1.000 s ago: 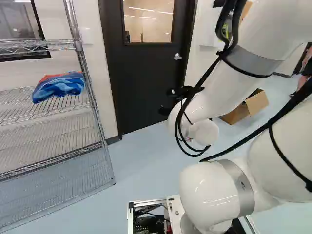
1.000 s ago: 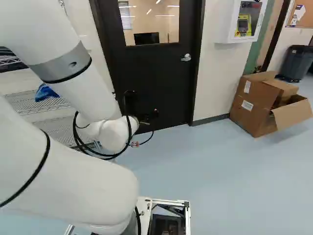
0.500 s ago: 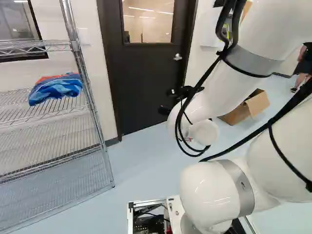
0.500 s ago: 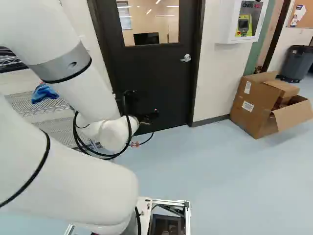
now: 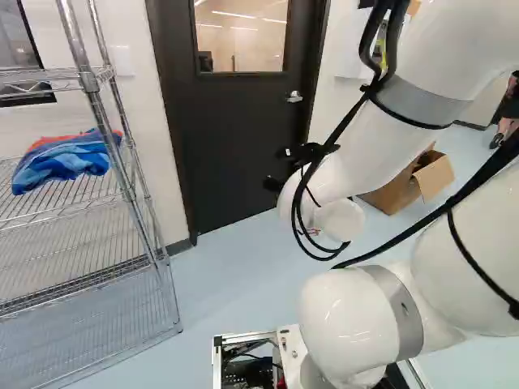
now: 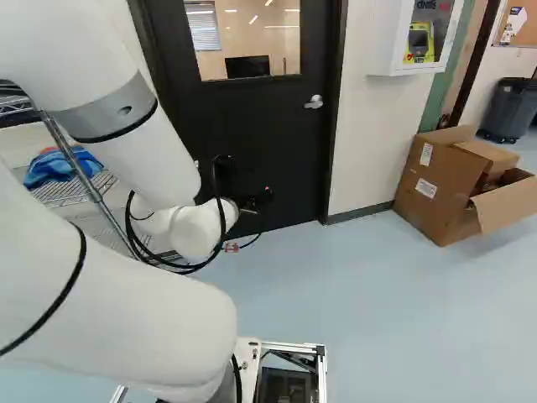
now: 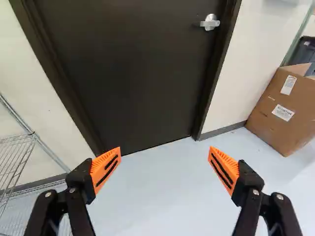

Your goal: Open the door and move inside

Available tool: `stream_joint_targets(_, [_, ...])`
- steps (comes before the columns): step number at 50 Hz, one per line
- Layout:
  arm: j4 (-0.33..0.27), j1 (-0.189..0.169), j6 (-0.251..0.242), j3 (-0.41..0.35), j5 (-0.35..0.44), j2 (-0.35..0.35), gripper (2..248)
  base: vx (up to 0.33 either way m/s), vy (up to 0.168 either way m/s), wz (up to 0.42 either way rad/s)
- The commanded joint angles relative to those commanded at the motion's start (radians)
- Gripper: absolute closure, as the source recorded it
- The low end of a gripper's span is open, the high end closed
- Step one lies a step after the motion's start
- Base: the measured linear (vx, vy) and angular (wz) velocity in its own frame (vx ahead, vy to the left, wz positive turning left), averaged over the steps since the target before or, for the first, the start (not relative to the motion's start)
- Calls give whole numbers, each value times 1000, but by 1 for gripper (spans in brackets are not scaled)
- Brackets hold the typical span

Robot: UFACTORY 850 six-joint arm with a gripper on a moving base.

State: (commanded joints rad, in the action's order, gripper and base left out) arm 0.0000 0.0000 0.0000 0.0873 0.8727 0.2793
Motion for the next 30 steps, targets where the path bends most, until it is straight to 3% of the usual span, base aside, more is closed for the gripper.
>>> stream_joint_targets(21, [0, 0, 0, 0, 0, 0, 3, 229, -5, -18])
stream_joint_targets(30, [0, 0, 0, 0, 0, 0, 3, 229, -62, -12])
